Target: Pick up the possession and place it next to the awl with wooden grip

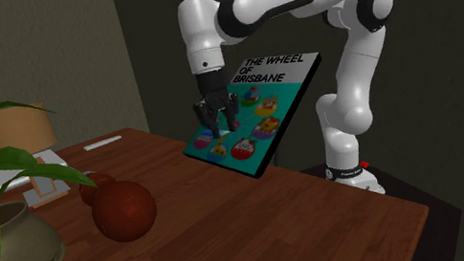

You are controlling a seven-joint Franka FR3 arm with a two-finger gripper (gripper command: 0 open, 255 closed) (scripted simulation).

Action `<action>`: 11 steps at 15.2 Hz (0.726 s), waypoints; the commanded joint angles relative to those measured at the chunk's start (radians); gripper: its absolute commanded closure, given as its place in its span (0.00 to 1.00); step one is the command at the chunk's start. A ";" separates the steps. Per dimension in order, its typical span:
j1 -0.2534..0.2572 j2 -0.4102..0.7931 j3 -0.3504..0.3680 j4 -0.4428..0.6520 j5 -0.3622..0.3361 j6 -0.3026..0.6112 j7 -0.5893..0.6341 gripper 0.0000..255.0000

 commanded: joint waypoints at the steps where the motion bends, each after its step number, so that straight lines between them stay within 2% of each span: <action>1: -0.018 0.019 -0.027 0.017 -0.016 -0.006 -0.039 1.00; 11: -0.111 0.197 -0.155 0.194 -0.089 -0.037 -0.232 1.00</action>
